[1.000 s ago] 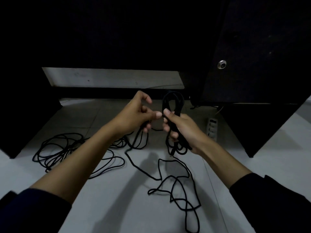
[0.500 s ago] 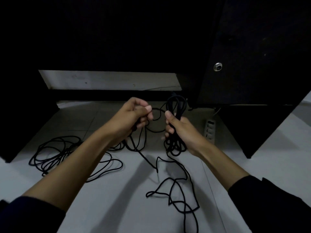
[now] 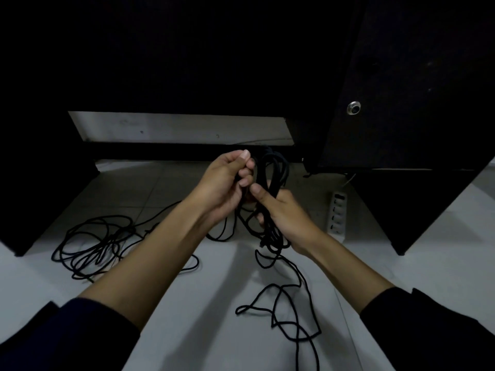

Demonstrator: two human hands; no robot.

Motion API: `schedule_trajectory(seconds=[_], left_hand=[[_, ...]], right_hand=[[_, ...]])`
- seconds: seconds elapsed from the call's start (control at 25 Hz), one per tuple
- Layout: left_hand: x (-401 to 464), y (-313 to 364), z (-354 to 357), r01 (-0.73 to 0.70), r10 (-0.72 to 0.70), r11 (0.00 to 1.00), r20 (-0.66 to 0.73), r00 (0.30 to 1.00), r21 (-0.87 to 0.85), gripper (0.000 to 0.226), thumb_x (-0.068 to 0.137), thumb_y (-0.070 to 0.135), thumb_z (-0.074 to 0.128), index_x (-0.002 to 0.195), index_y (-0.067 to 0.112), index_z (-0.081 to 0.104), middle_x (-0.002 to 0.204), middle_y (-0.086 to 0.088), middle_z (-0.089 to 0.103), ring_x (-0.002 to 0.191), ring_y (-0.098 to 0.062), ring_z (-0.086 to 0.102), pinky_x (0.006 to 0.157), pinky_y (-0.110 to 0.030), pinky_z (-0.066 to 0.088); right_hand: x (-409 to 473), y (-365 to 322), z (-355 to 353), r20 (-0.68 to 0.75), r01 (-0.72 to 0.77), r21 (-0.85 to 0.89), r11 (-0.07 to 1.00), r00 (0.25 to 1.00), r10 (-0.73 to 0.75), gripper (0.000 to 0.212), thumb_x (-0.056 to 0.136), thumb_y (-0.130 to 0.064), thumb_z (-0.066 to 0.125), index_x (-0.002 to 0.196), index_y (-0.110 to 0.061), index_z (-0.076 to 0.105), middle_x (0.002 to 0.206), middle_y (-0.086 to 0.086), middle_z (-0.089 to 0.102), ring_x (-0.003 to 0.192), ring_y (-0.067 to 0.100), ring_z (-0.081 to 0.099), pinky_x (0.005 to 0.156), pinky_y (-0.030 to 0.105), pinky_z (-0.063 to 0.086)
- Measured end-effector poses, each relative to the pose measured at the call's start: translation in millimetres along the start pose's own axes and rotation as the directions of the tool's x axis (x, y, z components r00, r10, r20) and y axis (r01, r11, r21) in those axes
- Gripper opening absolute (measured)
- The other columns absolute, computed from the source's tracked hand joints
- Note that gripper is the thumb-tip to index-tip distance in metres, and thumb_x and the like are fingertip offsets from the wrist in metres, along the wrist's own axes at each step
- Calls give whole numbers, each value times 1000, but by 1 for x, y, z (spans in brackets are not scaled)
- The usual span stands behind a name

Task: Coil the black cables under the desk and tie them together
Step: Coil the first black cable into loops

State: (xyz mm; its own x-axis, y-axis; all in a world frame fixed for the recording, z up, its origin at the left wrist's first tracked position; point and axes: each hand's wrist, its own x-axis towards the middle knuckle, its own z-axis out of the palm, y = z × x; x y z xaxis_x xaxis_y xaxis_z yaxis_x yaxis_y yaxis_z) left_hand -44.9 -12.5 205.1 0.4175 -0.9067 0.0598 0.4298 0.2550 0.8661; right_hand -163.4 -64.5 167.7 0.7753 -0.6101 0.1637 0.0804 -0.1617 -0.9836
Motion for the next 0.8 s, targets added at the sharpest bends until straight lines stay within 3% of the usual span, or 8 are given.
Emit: schedule_trajectory(seconds=[0.16, 0.32, 0.44, 0.56, 0.64, 0.72, 0.8], left_hand=[[2, 1, 5, 32, -36, 999, -104, 994, -36, 24, 100, 5, 42, 77, 11, 45, 65, -1, 45, 43, -3, 38, 39, -12, 33], [1, 7, 7, 80, -76, 997, -135, 988, 22, 17, 99, 4, 42, 83, 10, 44, 65, -3, 45, 40, -5, 38, 39, -13, 33], [-4, 18, 5, 101, -97, 985, -37, 995, 137, 18, 99, 5, 42, 82, 9, 45, 65, -4, 47, 40, -4, 34, 37, -13, 30], [-11, 25, 4, 125, -150, 954, 76, 986, 272, 17, 100, 6, 42, 84, 10, 45, 64, -4, 48, 39, -4, 29, 35, -13, 27], [-12, 26, 5, 126, -157, 953, 93, 983, 277, 17, 100, 6, 41, 84, 9, 45, 64, -3, 50, 39, -3, 28, 35, -13, 26], [-11, 23, 6, 133, -153, 971, 90, 984, 201, 20, 100, 6, 40, 82, 9, 45, 62, -3, 51, 39, -2, 30, 36, -12, 26], [-8, 17, 8, 143, -148, 987, 69, 987, 76, 20, 100, 6, 40, 81, 9, 46, 63, -3, 50, 40, -2, 34, 37, -11, 28]], right_hand=[[0, 2, 2, 46, -48, 75, 996, 998, 45, 19, 101, -25, 46, 93, -22, 63, 68, -4, 57, 50, 6, 44, 45, 15, 38], [-2, 3, -2, 143, -33, 5, 999, 989, 32, 35, 103, -28, 40, 89, -8, 66, 73, -1, 68, 51, 8, 43, 48, 20, 34], [-1, 6, -6, 139, -97, 57, 994, 986, 88, 32, 102, -31, 40, 108, -14, 67, 86, 3, 74, 52, 10, 42, 49, 20, 34], [3, 9, -9, 101, -174, 117, 978, 981, 163, 38, 103, -31, 41, 123, -6, 61, 105, 16, 73, 49, 7, 42, 47, 18, 35], [1, 7, -10, 124, -151, 105, 983, 983, 138, 35, 103, -29, 41, 121, -8, 62, 99, 12, 74, 49, 7, 41, 48, 18, 35], [-1, 6, -9, 152, -104, 72, 992, 984, 92, 27, 102, -26, 42, 110, -14, 65, 78, -2, 73, 50, 6, 42, 49, 17, 36], [-1, 6, -9, 133, -104, 52, 993, 986, 97, 24, 101, -27, 45, 96, -14, 64, 57, -7, 59, 50, 6, 43, 48, 16, 37]])
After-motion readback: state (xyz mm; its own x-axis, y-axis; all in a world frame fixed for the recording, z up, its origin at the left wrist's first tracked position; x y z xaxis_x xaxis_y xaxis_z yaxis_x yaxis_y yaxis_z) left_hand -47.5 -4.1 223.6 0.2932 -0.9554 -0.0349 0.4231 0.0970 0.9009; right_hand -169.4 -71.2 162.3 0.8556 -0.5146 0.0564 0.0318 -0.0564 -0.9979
